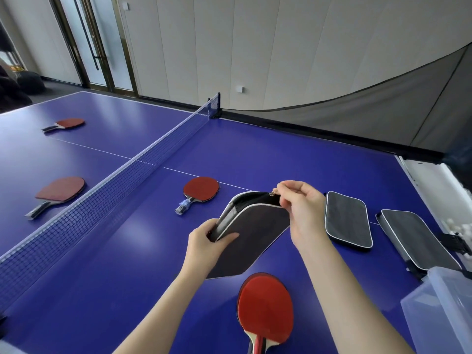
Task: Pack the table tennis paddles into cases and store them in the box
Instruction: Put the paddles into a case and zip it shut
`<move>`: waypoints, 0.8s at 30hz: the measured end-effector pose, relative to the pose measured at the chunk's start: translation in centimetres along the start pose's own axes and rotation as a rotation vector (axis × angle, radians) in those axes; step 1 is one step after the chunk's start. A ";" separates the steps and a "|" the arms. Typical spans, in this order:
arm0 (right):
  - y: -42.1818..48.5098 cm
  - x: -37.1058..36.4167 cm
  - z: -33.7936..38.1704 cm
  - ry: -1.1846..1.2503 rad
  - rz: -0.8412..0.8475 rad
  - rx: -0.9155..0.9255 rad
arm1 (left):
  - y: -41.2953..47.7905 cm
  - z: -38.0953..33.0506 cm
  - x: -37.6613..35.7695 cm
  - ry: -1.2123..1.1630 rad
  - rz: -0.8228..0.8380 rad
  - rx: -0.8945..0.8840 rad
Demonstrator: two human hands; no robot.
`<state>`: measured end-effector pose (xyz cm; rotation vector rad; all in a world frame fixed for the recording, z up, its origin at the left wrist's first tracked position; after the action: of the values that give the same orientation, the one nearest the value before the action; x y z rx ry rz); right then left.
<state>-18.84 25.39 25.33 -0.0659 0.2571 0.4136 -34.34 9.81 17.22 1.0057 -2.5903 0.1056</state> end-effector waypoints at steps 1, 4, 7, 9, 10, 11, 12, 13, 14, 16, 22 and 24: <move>0.0 0.4 -0.3 -0.016 -0.012 -0.010 | 0.1 -0.1 -0.1 0.029 0.008 -0.010; -0.2 0.9 0.0 -0.229 -0.049 0.081 | 0.3 -0.9 -0.4 0.122 0.021 -0.060; -0.9 -0.6 1.5 -0.522 -0.029 0.289 | 0.6 -1.9 -0.2 0.233 0.016 -0.147; -1.9 -2.1 2.0 -0.652 -0.003 0.410 | 0.7 -2.5 -0.2 0.311 0.010 -0.203; -2.5 -2.9 2.1 -0.697 0.014 0.460 | 0.8 -2.7 -0.2 0.346 0.009 -0.223; -3.1 -3.8 2.0 -0.739 0.040 0.508 | 0.9 -2.9 -0.2 0.376 0.011 -0.234; -3.8 -4.8 1.8 -0.784 0.073 0.558 | 0.9 -3.0 -0.3 0.397 0.011 -0.241; -4.5 -5.8 1.6 -0.834 0.106 0.614 | 1.0 -3.0 -0.3 0.409 0.009 -0.242; -5.2 -6.6 1.4 -0.887 0.135 0.673 | 1.0 -2.9 -0.3 0.410 0.004 -0.236; -6.3 -8.0 1.1 -0.997 0.185 0.774 | 1.1 -2.3 -0.1 0.406 -0.007 -0.216; -3.5 -6.0 1.0 -0.833 0.212 0.681 | 1.6 0.4 1.4 0.190 -0.018 -0.002; -1.5 -2.1 0.3 -0.594 0.061 0.499 | 1.6 2.1 2.4 -0.054 -0.017 0.141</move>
<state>-20.01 23.21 26.15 0.5496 -0.2299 0.4025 -37.68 9.12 16.22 1.0940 -2.6529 0.2641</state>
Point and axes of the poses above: each hand's wrist, its own y-axis towards the middle knuckle, its own x-axis out of the back of the hand, z = x × y, the point moved 8 cm from there along y, towards the middle knuckle, and after that the axes turned 6 degrees about z, right-handed, at the moved point
